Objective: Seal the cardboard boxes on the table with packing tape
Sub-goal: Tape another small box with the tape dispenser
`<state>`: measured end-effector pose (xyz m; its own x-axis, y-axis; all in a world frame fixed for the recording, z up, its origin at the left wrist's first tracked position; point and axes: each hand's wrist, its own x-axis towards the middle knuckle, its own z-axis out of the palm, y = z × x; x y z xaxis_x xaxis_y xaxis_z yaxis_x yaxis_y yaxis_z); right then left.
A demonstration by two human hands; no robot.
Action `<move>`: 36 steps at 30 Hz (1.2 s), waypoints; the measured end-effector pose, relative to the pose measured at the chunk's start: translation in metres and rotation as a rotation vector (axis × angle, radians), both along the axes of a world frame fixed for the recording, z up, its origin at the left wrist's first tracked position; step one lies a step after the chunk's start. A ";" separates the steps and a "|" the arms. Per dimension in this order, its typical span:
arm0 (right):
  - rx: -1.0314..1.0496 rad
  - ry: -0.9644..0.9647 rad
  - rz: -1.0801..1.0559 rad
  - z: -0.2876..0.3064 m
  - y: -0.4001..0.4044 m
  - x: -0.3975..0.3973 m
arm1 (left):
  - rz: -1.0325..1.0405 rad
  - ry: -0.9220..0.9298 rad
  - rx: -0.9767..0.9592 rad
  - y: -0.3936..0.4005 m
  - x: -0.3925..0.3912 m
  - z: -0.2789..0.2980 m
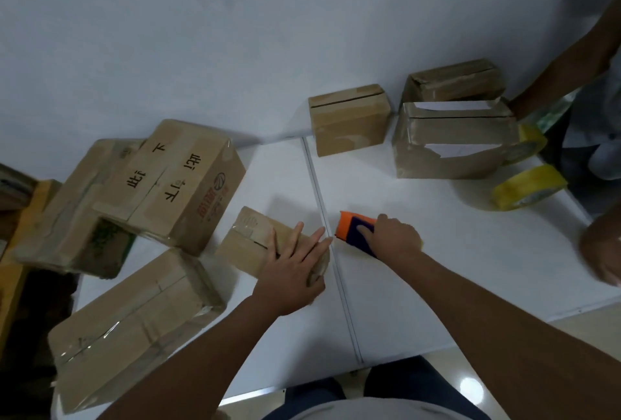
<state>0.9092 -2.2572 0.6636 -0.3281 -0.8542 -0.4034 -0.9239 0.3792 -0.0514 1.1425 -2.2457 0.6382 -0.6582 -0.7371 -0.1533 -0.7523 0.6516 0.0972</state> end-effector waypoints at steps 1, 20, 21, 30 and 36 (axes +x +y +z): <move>-0.036 -0.011 0.005 -0.008 -0.001 0.002 | -0.068 -0.008 0.012 -0.006 0.002 0.002; 0.031 -1.168 -0.276 -0.034 0.051 0.076 | -0.198 -0.026 0.259 -0.038 0.021 0.018; 0.030 -1.140 -0.305 -0.042 0.047 0.080 | -0.201 -0.048 0.254 -0.038 0.023 0.017; 0.036 -0.844 -0.435 -0.065 0.040 0.065 | -0.317 -0.154 0.089 -0.043 0.035 0.019; -0.437 -0.522 -0.345 -0.051 0.045 0.033 | -0.190 -0.125 -0.017 -0.028 0.045 0.023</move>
